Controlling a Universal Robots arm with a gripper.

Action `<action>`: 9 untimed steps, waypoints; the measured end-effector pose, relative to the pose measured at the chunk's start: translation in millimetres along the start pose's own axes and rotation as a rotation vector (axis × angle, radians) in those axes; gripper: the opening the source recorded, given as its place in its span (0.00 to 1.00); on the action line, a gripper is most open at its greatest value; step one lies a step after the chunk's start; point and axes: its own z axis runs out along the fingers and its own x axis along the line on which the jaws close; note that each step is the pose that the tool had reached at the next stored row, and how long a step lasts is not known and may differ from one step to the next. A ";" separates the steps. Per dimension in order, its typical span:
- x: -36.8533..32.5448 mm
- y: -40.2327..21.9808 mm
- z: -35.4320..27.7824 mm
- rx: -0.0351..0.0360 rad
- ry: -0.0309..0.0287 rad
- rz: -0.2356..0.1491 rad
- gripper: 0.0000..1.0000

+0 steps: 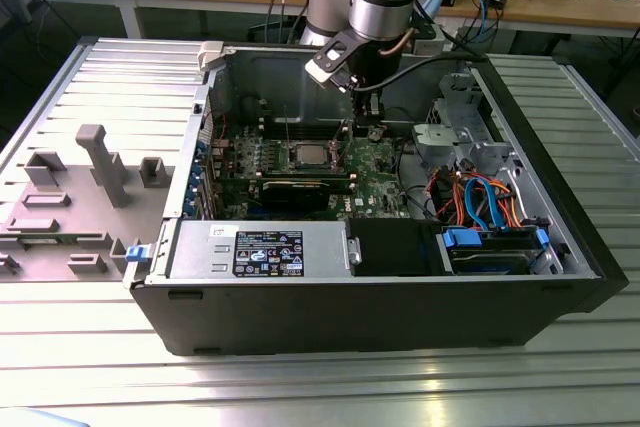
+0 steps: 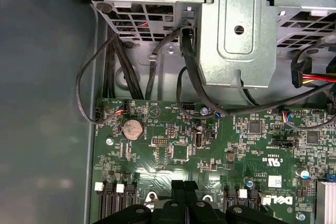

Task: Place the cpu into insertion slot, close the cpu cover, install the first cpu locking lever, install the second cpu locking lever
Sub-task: 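Close the cpu cover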

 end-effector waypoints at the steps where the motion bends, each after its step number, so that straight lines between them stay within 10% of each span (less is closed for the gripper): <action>1: 0.0 -0.7 0.0 0.0000 -0.0001 0.000 0.11; 9: 0.4 -7.0 -0.1 0.0000 0.0000 0.000 0.11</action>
